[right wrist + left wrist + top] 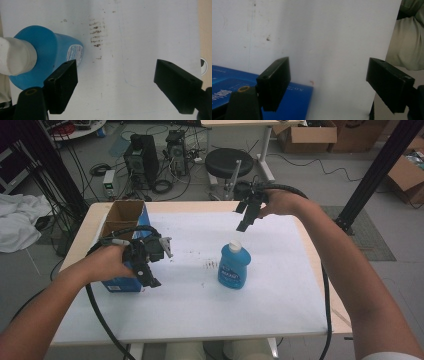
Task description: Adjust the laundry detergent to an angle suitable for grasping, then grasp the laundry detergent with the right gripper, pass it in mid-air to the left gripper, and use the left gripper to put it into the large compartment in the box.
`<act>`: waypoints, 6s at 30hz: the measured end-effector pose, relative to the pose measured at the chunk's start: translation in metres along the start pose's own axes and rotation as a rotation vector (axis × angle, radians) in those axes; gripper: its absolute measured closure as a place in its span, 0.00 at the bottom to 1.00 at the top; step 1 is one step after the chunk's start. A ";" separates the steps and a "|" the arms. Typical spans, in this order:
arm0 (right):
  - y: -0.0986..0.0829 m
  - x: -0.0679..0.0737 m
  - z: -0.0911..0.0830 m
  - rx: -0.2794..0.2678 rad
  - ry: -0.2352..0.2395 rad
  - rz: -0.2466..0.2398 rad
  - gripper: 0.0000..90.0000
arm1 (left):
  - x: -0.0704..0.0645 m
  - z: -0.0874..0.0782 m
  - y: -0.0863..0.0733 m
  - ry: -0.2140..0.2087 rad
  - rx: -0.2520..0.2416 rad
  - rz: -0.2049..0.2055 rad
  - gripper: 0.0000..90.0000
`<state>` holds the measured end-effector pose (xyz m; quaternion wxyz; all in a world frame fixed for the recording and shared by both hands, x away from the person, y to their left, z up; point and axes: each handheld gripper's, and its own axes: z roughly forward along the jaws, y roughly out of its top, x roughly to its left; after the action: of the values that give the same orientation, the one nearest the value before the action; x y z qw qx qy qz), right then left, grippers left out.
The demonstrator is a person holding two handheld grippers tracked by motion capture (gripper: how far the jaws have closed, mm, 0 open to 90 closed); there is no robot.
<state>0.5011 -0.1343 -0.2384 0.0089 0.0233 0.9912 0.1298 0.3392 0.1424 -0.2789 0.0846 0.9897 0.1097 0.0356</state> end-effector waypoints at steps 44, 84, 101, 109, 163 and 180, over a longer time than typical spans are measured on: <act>-0.013 0.000 -0.004 0.005 -0.024 0.017 0.21 | 0.002 0.002 0.001 0.008 -0.012 -0.015 0.23; -0.093 0.055 -0.004 -0.159 -0.046 0.157 0.20 | 0.002 0.006 0.006 0.021 -0.015 -0.008 0.23; -0.114 0.076 0.017 -0.230 -0.045 0.205 0.21 | 0.003 0.006 0.007 0.022 -0.013 -0.008 0.23; -0.123 0.079 0.031 -0.233 -0.047 0.217 0.21 | 0.003 0.006 0.008 0.024 -0.012 -0.006 0.23; -0.183 0.136 0.108 -0.802 -0.191 0.366 0.19 | 0.006 0.007 0.007 0.025 -0.012 -0.018 0.23; -0.168 0.141 0.119 -0.888 -0.199 0.369 0.20 | 0.007 0.008 0.006 0.022 -0.012 -0.020 0.23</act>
<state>0.3554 -0.2593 -0.3983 0.0897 0.2047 0.8139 0.5363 0.3485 0.1368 -0.2854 0.0899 0.9876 0.1205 0.0462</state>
